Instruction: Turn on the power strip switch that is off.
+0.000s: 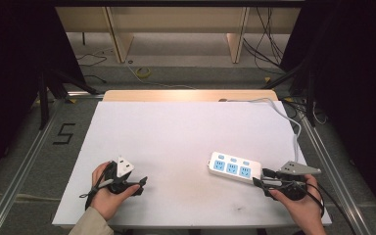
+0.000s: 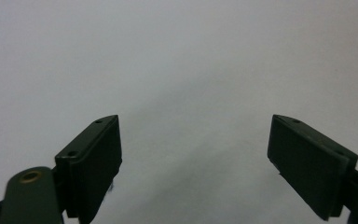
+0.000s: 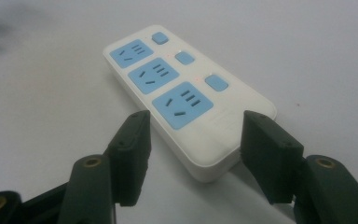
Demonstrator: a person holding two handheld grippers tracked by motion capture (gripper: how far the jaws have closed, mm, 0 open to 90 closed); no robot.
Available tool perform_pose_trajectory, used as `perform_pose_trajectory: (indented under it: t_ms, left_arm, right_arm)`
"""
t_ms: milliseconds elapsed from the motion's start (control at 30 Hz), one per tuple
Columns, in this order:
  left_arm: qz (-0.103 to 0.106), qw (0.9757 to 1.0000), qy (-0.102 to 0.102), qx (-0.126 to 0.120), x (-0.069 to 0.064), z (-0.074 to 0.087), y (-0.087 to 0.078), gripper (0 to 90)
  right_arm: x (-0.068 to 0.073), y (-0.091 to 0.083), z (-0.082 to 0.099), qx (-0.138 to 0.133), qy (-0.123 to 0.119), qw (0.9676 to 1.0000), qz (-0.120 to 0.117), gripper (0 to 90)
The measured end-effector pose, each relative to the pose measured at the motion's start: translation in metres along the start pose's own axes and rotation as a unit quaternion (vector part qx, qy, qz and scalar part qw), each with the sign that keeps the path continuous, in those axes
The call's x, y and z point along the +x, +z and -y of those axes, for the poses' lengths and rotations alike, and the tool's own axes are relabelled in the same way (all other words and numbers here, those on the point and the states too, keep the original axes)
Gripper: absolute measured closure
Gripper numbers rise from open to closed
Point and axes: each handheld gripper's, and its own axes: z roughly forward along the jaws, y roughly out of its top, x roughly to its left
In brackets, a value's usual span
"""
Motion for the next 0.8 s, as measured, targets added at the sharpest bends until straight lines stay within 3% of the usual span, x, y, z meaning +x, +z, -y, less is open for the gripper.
perform_pose_trajectory:
  t_ms: [267, 367, 800]
  left_arm:
    - [-0.003, 1.0000, 0.003, -0.002, 0.001, 0.001, -0.001, 17.4]
    - [-0.002, 1.0000, 0.004, -0.003, 0.002, 0.000, -0.001, 17.5]
    - [-0.003, 0.9999, 0.007, -0.006, 0.001, -0.001, 0.000, 17.8]
  right_arm:
    - [0.002, -0.003, -0.004, 0.003, -0.007, 1.0000, 0.005, 51.3]
    - [0.004, -0.006, -0.009, 0.012, -0.012, 0.9998, 0.010, 62.0]
    - [0.005, -0.009, -0.021, 0.065, -0.035, 0.9971, 0.016, 87.5]
